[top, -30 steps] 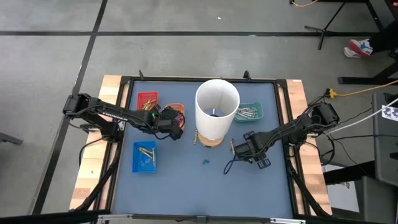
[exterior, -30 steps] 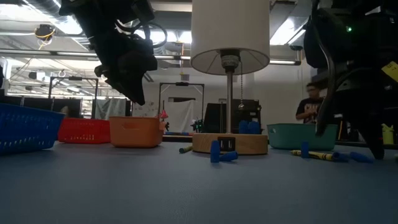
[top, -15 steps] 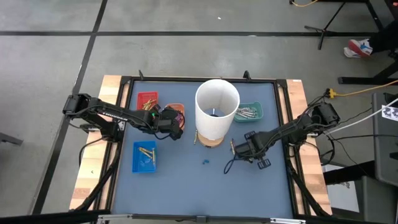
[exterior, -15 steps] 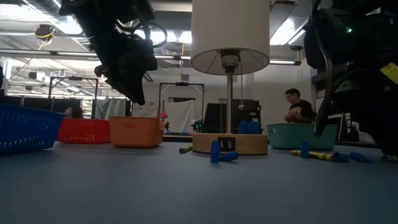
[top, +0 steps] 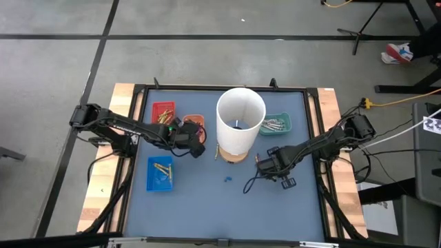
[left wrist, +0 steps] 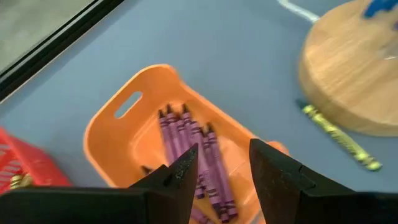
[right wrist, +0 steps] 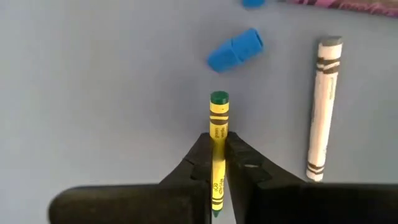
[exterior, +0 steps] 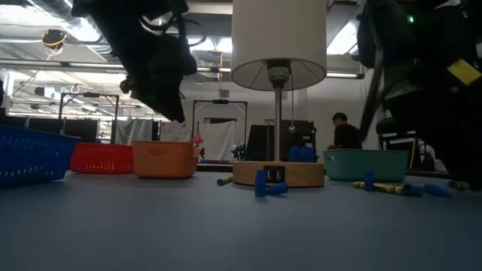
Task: Sort crayons
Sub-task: Put the green crayon into the red bin
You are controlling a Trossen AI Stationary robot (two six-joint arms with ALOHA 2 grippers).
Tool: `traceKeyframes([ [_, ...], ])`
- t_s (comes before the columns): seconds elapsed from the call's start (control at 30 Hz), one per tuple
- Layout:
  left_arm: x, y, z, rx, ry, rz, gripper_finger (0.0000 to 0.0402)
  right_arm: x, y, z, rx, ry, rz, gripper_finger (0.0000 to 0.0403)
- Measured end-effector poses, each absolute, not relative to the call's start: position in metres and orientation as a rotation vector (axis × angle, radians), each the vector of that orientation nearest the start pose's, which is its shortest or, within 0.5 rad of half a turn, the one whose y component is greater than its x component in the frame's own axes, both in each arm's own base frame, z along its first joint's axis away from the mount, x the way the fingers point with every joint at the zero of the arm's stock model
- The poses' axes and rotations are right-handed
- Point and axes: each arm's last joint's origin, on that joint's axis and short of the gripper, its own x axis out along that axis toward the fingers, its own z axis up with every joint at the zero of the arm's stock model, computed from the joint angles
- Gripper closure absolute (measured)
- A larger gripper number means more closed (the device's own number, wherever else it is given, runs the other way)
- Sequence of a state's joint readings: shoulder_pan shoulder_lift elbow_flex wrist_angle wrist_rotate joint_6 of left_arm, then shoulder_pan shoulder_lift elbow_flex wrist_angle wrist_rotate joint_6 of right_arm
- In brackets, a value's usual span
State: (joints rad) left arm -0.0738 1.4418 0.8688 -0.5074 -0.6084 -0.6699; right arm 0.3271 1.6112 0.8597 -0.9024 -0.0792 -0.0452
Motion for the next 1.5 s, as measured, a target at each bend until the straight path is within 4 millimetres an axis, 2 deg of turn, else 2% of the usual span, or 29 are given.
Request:
traceKeyframes([
  [0.33, 0.274, -0.028, 0.207, -0.242, 0.727, 0.684, 0.0273, 0.252, 0.089, 0.175, -0.194, 1.527, 0.391, 0.038],
  [0.47, 0.274, -0.04, 0.208, -0.236, 0.714, 0.638, 0.0273, 0.267, 0.094, 0.188, -0.155, 1.414, 0.384, 0.038],
  [0.9, 0.267, -0.089, 0.21, -0.218, 0.723, 0.411, 0.0273, 0.32, 0.113, 0.228, -0.086, 0.807, 0.43, 0.0379],
  [1.03, 0.266, -0.105, 0.213, -0.159, 0.695, 0.309, 0.0273, 0.332, 0.116, 0.242, -0.073, 0.606, 0.431, 0.0379],
  [1.3, 0.272, -0.126, 0.229, -0.103, 0.522, 0.157, 0.0273, 0.345, 0.118, 0.269, -0.14, 0.279, 0.38, 0.0379],
  [1.5, 0.278, -0.131, 0.241, -0.082, 0.399, 0.108, 0.0273, 0.348, 0.119, 0.282, -0.179, 0.13, 0.372, 0.0379],
])
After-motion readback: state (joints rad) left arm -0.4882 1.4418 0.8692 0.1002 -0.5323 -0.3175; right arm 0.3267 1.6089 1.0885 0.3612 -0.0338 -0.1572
